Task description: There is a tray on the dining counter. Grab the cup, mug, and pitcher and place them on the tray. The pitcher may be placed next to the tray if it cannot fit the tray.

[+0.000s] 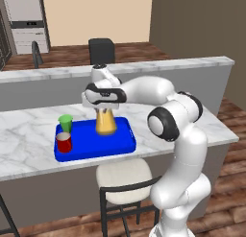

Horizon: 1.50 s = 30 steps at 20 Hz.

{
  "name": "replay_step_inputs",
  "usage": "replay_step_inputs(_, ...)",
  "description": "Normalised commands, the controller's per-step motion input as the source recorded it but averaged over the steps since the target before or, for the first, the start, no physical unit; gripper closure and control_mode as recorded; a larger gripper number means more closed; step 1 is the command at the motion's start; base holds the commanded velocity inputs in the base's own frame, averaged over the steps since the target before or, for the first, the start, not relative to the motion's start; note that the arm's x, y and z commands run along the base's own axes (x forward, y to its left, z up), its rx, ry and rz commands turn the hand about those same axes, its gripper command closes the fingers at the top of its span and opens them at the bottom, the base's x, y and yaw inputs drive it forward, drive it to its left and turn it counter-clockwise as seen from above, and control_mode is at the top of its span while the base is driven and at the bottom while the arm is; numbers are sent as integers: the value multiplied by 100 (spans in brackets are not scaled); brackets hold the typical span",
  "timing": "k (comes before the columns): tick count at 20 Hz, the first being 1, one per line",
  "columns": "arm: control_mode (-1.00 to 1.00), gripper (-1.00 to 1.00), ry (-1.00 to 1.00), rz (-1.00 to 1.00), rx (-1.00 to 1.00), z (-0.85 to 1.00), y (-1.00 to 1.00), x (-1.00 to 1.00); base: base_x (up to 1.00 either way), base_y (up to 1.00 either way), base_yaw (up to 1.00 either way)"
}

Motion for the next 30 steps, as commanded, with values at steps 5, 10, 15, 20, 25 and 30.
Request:
replay_step_inputs(5, -100, 100, -12, -1, 0, -15, 0, -36, 0, 0, 0)
replay_step_inputs(10, -100, 100, -6, -1, 1, -5, 0, -35, 0, 0, 0)
replay_step_inputs(15, -100, 100, 0, -1, 0, 0, 0, -8, 0, 0, 0)
replay_step_inputs(20, -100, -100, 0, 0, 0, 0, 0, 0, 0, 0, 0)
replay_step_inputs(25, -100, -100, 0, 0, 0, 0, 0, 0, 0, 0, 0)
replay_step_inputs(30, -100, -100, 0, 0, 0, 0, 0, 0, 0, 0, 0)
